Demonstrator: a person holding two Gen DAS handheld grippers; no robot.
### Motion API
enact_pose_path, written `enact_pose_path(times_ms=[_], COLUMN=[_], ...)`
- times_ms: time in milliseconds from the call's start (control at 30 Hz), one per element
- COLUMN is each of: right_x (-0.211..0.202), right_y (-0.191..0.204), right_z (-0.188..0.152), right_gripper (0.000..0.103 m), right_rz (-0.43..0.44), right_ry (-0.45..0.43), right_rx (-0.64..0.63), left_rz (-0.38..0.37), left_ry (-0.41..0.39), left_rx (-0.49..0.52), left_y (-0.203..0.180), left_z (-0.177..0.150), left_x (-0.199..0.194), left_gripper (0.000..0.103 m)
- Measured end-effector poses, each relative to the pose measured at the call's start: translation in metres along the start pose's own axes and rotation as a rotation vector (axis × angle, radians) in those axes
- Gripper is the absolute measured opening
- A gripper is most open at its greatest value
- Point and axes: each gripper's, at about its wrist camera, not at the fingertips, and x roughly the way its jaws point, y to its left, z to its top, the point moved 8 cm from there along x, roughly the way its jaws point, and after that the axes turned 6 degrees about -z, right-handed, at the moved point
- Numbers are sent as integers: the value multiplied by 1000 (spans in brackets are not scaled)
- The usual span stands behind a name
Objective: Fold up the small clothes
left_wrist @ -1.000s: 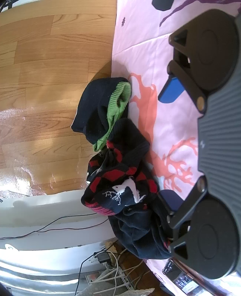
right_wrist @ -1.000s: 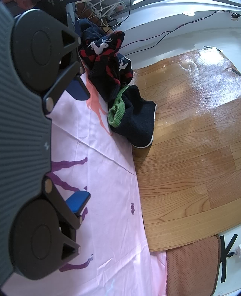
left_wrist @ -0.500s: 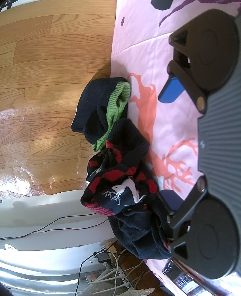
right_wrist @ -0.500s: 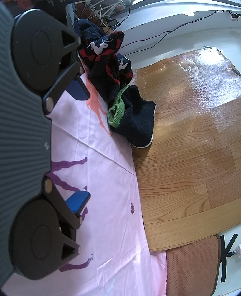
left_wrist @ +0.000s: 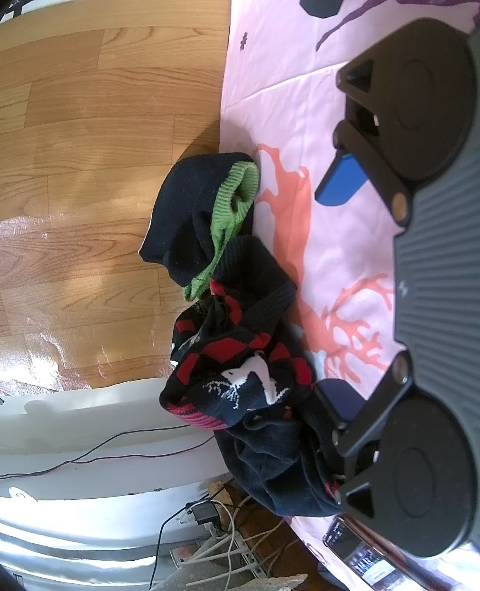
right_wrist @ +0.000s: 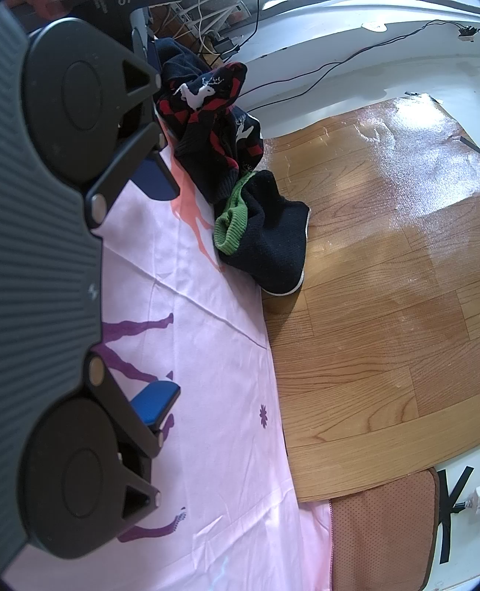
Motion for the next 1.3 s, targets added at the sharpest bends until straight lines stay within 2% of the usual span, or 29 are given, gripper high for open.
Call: enact_pose_path(times_ms=[1300], right_x=[-2], right_y=[6], right_z=[-1], right_gripper=[103], right_rz=[-4], right_ry=[-6], right_rx=[11], left_rz=[12], left_ry=[13], left_rx=[8], left_y=[5], left_z=[-1], left_x=[3], left_gripper=[103])
